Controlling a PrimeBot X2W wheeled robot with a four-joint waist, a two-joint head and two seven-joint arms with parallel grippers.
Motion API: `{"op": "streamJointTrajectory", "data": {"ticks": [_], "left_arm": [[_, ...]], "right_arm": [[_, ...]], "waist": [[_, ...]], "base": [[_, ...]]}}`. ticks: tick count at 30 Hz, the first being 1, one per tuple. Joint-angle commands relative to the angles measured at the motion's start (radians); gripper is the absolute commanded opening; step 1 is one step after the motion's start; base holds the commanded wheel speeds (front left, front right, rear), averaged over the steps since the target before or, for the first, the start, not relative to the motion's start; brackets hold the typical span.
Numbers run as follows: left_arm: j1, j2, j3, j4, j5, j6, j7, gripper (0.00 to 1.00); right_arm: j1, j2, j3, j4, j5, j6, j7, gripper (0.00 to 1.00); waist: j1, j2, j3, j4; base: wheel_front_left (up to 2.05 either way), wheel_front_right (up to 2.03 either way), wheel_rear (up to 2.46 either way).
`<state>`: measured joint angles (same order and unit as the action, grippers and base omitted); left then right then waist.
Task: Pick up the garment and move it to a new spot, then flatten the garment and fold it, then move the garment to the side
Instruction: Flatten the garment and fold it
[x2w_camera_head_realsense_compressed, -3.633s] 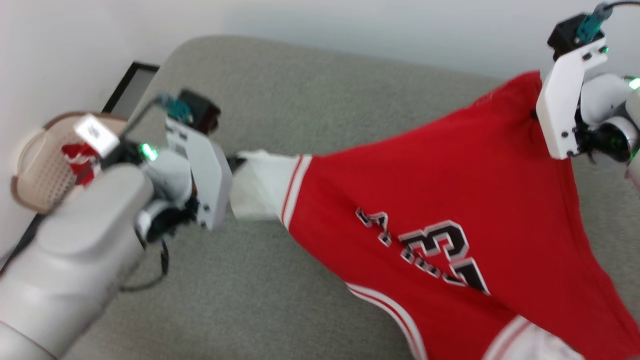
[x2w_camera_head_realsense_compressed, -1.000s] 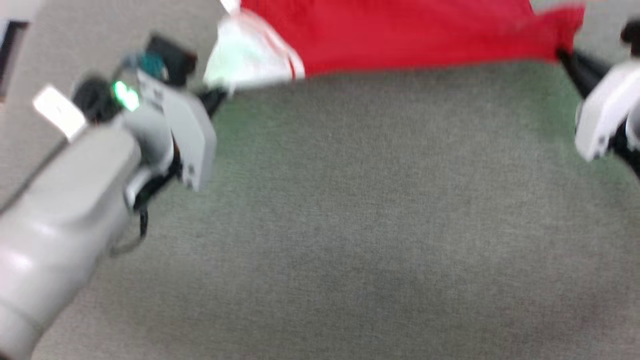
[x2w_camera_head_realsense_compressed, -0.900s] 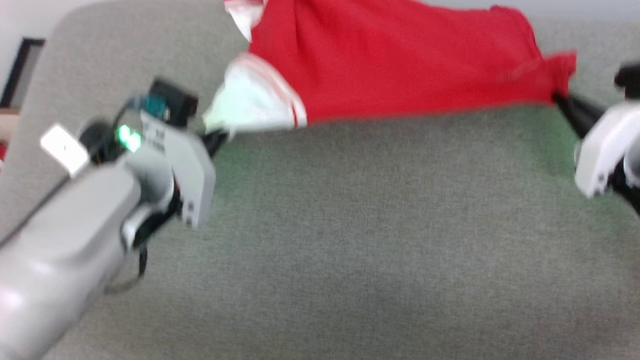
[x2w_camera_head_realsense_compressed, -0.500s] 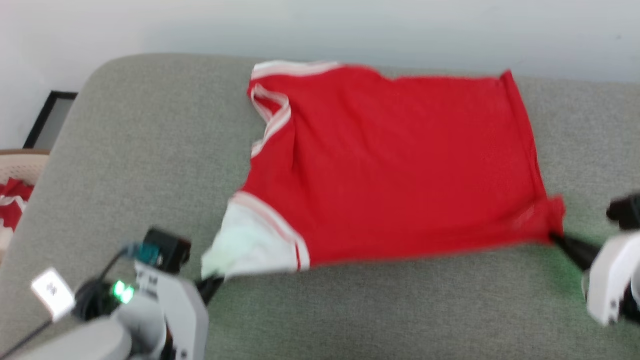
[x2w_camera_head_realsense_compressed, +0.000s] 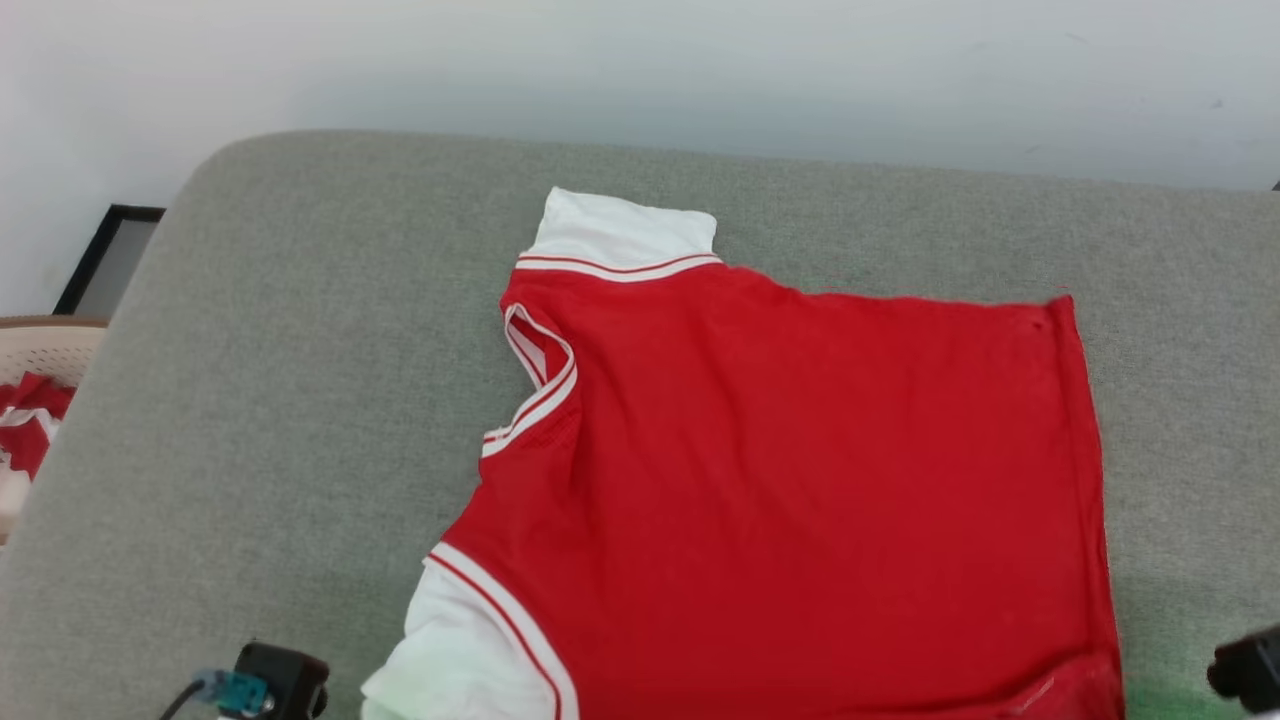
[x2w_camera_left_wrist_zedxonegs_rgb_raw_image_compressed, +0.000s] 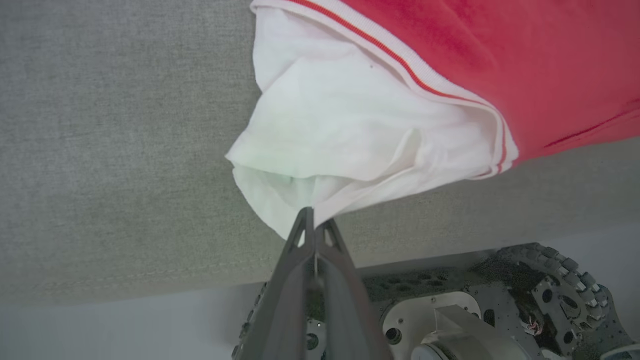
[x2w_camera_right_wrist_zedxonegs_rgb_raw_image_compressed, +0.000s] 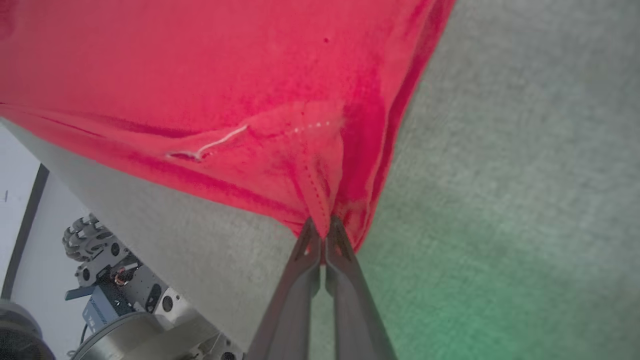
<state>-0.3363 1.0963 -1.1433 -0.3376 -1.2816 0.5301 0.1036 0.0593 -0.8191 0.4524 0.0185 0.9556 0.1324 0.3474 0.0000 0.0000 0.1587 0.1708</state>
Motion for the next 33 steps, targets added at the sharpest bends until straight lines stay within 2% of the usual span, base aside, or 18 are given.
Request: {"op": "streamJointTrajectory", "data": {"ticks": [1, 7, 10, 14, 18, 21, 27, 33], "left_arm": [[0.019, 0.022, 0.005, -0.004, -0.01, 0.023, -0.004, 0.0], [-0.026, 0.094, 0.024, -0.078, 0.04, 0.077, 0.006, 0.0], [-0.057, 0.115, 0.032, -0.1, 0.07, 0.077, 0.021, 0.0], [-0.16, 0.15, 0.048, -0.108, 0.159, 0.04, 0.074, 0.0], [-0.282, 0.121, 0.062, -0.052, 0.225, -0.059, 0.15, 0.0], [-0.377, 0.062, 0.066, 0.038, 0.265, -0.155, 0.196, 0.0], [-0.516, -0.102, 0.049, 0.273, 0.288, -0.325, 0.256, 0.0], [-0.573, -0.244, 0.015, 0.507, 0.25, -0.437, 0.318, 0.0]], "right_arm": [[0.053, 0.009, -0.037, -0.024, -0.019, -0.003, 0.031, 0.0], [0.174, 0.085, -0.192, -0.186, -0.089, -0.003, 0.148, 0.0], [0.187, 0.115, -0.245, -0.231, -0.121, -0.003, 0.182, 0.0], [0.144, 0.179, -0.333, -0.288, -0.189, -0.003, 0.249, 0.0], [0.045, 0.233, -0.363, -0.297, -0.253, -0.003, 0.315, 0.0], [-0.05, 0.256, -0.352, -0.265, -0.289, -0.003, 0.353, 0.0], [-0.23, 0.278, -0.287, -0.127, -0.329, -0.002, 0.398, 0.0], [-0.35, 0.283, -0.196, 0.019, -0.335, -0.002, 0.412, 0.0]], "waist": [[0.0, 0.0, 0.007, -0.003], [0.0, 0.0, 0.03, -0.016], [0.0, 0.0, 0.036, -0.021], [0.0, 0.0, 0.051, -0.037], [0.0, 0.0, 0.069, -0.056], [0.0, 0.0, 0.082, -0.065], [0.0, 0.0, 0.101, -0.075], [0.0, 0.0, 0.116, -0.081]], "base": [[0.0, 0.0, 0.0], [0.0, 0.0, 0.0], [0.0, 0.0, 0.0], [0.0, 0.0, 0.0], [0.0, 0.0, 0.0], [0.0, 0.0, 0.0], [0.0, 0.0, 0.0], [0.0, 0.0, 0.0]]}}
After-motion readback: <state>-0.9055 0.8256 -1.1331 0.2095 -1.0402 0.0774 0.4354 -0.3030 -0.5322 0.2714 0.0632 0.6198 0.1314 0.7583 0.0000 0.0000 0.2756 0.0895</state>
